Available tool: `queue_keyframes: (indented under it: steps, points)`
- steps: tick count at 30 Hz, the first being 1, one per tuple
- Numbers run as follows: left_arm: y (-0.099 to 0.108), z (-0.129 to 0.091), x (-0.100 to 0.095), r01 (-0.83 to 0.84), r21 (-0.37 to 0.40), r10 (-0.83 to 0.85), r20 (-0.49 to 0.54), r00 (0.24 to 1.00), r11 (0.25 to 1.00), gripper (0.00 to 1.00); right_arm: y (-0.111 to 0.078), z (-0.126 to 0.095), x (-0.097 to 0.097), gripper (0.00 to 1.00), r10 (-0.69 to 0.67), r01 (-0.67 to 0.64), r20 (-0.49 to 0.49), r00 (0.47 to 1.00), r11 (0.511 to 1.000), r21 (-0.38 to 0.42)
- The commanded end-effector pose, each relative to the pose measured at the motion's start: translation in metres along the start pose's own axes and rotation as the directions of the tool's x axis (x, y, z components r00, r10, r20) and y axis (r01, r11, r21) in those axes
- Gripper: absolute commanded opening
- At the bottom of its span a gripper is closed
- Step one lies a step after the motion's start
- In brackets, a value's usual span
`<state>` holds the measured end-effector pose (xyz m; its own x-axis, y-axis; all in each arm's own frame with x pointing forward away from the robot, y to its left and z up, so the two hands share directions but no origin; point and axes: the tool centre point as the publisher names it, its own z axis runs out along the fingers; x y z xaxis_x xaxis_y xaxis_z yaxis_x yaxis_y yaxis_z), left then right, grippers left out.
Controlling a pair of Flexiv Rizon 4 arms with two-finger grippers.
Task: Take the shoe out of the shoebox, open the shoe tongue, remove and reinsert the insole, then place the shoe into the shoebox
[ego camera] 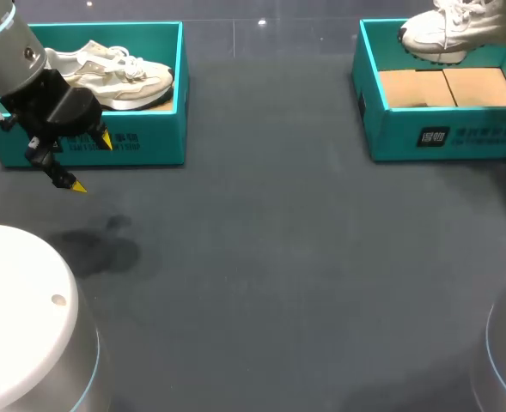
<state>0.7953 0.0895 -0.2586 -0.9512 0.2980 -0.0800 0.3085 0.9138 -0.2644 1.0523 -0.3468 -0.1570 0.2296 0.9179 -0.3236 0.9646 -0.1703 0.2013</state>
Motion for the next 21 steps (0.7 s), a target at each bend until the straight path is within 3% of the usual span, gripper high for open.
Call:
queue_keyframes:
  steps: [1, 10, 21]
  points:
    - [0.000, -0.001, 0.000, 0.000, -0.002, 0.000, -0.001, 1.000, 1.000, 1.00, 0.000, -0.002, -0.001, 0.00, 0.000, 0.000, -0.001, 1.000, 1.000, 0.000]
    - [0.000, -0.001, 0.000, 0.000, -0.002, 0.000, -0.001, 1.000, 1.000, 1.00, -0.009, 0.040, 0.004, 0.00, 0.032, -0.031, -0.044, 0.999, 0.999, 0.023]
    - [0.000, -0.001, 0.000, 0.000, -0.002, 0.000, -0.001, 1.000, 1.000, 1.00, -0.023, 0.057, 0.014, 0.00, 0.027, -0.025, -0.076, 0.997, 1.000, 0.018]
